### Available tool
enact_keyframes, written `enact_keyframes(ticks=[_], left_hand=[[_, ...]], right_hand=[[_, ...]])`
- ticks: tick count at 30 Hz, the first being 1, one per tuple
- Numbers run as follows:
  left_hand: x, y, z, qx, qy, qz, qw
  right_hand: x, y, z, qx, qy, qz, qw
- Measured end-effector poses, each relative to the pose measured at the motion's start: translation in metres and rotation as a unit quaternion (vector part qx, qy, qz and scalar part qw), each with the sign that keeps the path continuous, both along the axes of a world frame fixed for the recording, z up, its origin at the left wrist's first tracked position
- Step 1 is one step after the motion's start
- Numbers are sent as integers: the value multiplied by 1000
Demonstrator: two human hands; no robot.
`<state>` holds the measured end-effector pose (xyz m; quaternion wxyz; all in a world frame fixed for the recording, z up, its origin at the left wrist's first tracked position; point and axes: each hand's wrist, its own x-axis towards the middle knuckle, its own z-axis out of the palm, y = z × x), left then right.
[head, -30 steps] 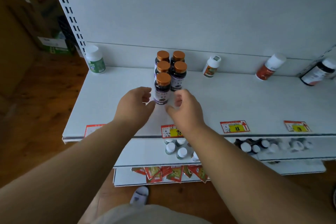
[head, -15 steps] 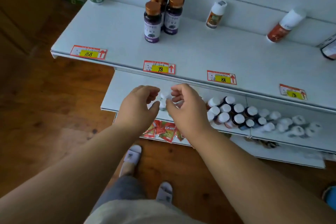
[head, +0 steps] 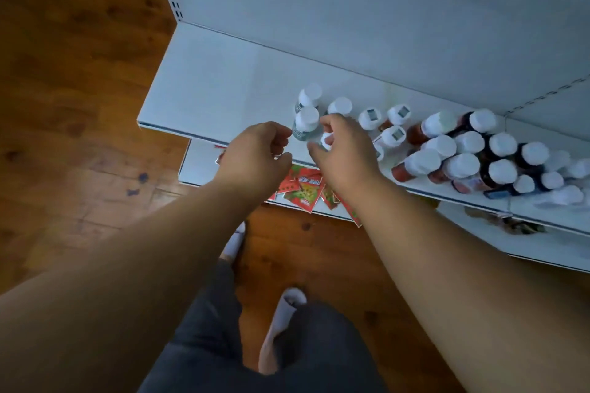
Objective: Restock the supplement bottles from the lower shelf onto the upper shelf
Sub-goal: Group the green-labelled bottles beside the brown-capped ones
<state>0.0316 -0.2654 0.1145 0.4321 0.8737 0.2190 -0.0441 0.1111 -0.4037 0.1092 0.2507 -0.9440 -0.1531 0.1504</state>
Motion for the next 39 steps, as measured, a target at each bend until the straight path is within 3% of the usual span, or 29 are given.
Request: enact_keyframes(ticks=[5, 10, 15, 18, 21, 24, 28, 30, 34, 36, 39], left_hand=[[20, 10, -49, -9, 11, 3, 1000], [31, 15, -74, -18, 22, 6, 1000], [29, 17, -79, -26, 38, -2, 999], [18, 26, -67, -39, 56, 0, 998], [-12, 40, -36, -33, 95, -10, 995], [-54, 47, 24, -63, 85, -2, 994], [-125, 43, 112, -144, 26, 90, 985], [-157, 38, 149, -225, -5, 127, 966], [-183, 38, 210, -390, -98, 199, 893], [-183, 44, 232, -424, -125, 211, 872], [-172, 63, 264, -417, -160, 205, 871]], right_hand=[[45, 21, -46, -119, -53, 75, 989], [65, 40, -68, -238, -106, 140, 955], [72, 46, -75, -244, -96, 146, 954], [58, 41, -53, -149, -59, 114, 981], [19, 37, -5, 21, 70, 47, 996], [-27, 31, 53, 144, 187, 5, 972], [-85, 27, 133, 279, 300, -11, 912], [-108, 27, 165, 306, 319, 2, 897], [-130, 41, 221, 337, 305, 21, 890], [-132, 54, 247, 335, 261, 29, 905], [-129, 77, 281, 350, 200, 36, 914]])
